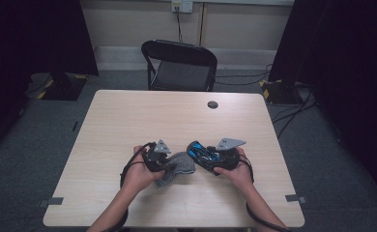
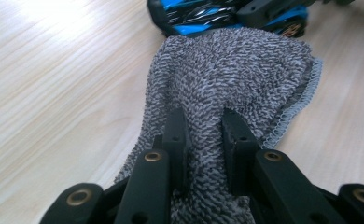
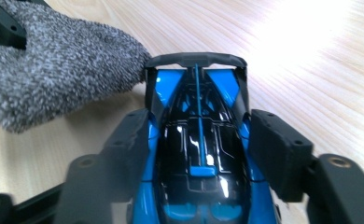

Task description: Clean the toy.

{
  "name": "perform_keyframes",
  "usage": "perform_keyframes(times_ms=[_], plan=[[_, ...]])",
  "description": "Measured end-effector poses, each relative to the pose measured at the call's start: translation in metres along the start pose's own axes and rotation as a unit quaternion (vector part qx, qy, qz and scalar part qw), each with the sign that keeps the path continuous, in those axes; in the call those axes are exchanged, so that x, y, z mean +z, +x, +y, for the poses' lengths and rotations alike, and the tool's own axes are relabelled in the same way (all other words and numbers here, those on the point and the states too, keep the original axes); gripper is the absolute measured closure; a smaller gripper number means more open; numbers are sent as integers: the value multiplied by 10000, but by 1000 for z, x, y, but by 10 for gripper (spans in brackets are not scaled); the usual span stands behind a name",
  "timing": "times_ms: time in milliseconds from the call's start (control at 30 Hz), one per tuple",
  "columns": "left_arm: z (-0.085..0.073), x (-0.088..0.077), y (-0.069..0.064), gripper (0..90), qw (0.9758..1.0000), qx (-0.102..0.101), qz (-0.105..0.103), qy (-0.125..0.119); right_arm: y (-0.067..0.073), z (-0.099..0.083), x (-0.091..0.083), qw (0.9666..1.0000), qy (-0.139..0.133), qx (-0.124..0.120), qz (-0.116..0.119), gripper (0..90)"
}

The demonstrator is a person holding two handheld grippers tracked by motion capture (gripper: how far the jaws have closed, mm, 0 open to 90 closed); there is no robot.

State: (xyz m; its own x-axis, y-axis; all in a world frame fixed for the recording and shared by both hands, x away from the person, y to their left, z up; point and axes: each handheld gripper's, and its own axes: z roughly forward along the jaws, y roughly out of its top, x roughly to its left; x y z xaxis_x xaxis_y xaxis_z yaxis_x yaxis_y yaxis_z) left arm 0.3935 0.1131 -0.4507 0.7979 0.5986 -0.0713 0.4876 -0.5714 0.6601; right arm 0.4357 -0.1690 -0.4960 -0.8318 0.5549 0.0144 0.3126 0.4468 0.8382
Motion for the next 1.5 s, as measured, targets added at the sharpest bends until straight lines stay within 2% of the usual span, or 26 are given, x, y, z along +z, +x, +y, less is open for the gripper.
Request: perform_keyframes(times_ms=[100, 267, 300, 433, 567, 600, 800, 867, 933, 1100, 1133, 1167, 1200, 1267, 1400, 1433, 1500], plan=[[1, 0, -2, 741, 10000, 50, 5, 10, 0, 3, -1, 9999, -45, 10, 90, 357], [-1, 3, -5, 733, 10000, 65, -31, 56, -1, 11, -10, 9998, -194, -14, 75, 342], [-1, 3, -7, 733, 9999, 90, -119, 62, -1, 12, -12, 9997, -231, -17, 77, 342], [-4, 1, -16, 733, 9995, 190, -255, 47, 1, 16, -18, 9994, -302, -38, 142, 348], [-8, 4, -29, 723, 9984, 381, -417, 35, 5, 18, -20, 9994, -282, -99, 166, 347], [-9, 6, -35, 720, 9976, 450, -517, 29, 6, 18, -21, 9995, -265, -106, 169, 347], [-9, 14, -46, 708, 9957, 593, -704, 79, 9, 18, -28, 9990, -343, -12, 288, 353], [-9, 18, -49, 694, 9952, 582, -781, 6, 11, 18, -29, 9989, -335, -66, 327, 353], [-9, 20, -51, 676, 9945, 661, -817, 22, 14, 18, -31, 9989, -262, -156, 343, 354], [-8, 21, -50, 611, 9937, 669, -895, -47, 17, 15, -36, 9984, -277, -201, 452, 355], [-8, 20, -50, 611, 9937, 597, -937, -117, 18, 14, -37, 9982, -292, -214, 476, 354], [-8, 19, -49, 585, 9932, 559, -1015, -132, 19, 14, -37, 9981, -298, -210, 495, 356], [-7, 17, -48, 521, 9927, 537, -1056, -237, 21, 14, -37, 9978, -312, -236, 543, 358], [-6, 15, -46, 497, 9922, 600, -1066, -237, 23, 15, -36, 9975, -326, -252, 579, 358], [-4, 5, -41, 455, 9919, 623, -1028, -420, 32, 17, -31, 9962, -295, -345, 737, 367], [-3, -2, -35, 423, 9932, 552, -887, -520, 37, 19, -29, 9951, -269, -425, 856, 381], [-5, -9, -26, 391, 9945, 406, -760, -602, 42, 21, -27, 9938, -270, -484, 966, 387]])
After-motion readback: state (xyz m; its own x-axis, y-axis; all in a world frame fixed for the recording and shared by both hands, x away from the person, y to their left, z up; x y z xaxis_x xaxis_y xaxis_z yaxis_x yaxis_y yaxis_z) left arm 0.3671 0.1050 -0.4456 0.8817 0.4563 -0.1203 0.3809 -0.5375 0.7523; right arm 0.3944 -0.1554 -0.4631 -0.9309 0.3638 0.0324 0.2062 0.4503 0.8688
